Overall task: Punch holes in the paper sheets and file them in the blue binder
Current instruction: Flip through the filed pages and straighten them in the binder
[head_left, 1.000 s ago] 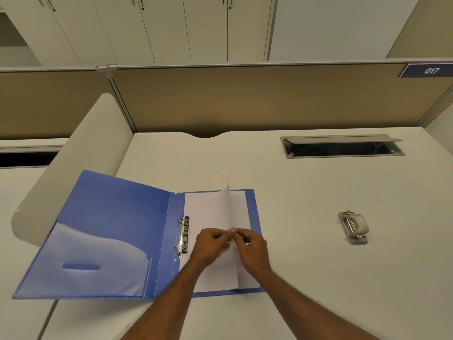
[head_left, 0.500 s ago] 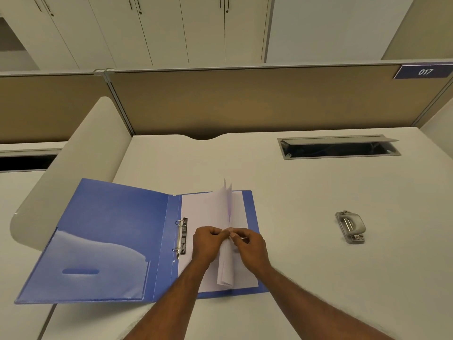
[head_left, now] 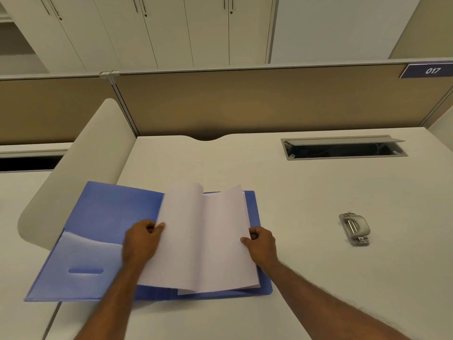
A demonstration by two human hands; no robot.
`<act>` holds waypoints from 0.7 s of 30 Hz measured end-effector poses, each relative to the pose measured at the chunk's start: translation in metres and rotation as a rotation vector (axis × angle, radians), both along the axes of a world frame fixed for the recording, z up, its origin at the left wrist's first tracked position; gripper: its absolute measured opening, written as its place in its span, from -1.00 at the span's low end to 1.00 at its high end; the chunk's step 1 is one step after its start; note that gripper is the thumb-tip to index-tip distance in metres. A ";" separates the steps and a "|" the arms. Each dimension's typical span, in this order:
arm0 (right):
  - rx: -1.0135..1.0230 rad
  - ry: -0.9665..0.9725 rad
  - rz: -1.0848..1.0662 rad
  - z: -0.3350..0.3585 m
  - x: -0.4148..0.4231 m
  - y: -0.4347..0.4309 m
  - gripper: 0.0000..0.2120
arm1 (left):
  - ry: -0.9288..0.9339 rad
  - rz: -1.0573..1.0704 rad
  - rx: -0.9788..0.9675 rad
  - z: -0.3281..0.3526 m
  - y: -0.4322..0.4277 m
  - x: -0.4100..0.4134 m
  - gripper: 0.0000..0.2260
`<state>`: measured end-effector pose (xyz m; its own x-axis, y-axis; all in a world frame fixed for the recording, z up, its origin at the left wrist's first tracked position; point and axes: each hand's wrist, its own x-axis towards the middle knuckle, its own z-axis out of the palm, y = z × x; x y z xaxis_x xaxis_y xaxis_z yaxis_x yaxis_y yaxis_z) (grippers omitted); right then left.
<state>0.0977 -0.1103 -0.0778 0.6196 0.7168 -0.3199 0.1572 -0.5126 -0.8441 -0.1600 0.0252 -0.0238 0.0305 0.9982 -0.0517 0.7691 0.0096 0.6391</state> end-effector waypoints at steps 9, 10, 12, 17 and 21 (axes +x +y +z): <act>-0.045 -0.022 0.008 -0.007 0.005 -0.001 -0.66 | 0.218 0.095 0.164 0.001 -0.004 -0.080 -0.79; -0.055 -0.021 0.008 -0.008 0.006 -0.001 -0.65 | 0.225 0.090 0.154 -0.001 -0.005 -0.079 -0.76; -0.064 -0.016 0.008 -0.011 0.006 -0.001 -0.65 | 0.235 0.072 0.128 -0.007 -0.007 -0.076 -0.71; -0.058 -0.014 0.017 -0.013 0.007 -0.002 -0.66 | 0.245 0.091 0.072 -0.015 -0.007 -0.069 -0.68; -0.050 -0.026 0.024 -0.015 0.008 -0.002 -0.66 | 0.323 0.094 0.126 -0.015 -0.006 -0.061 -0.68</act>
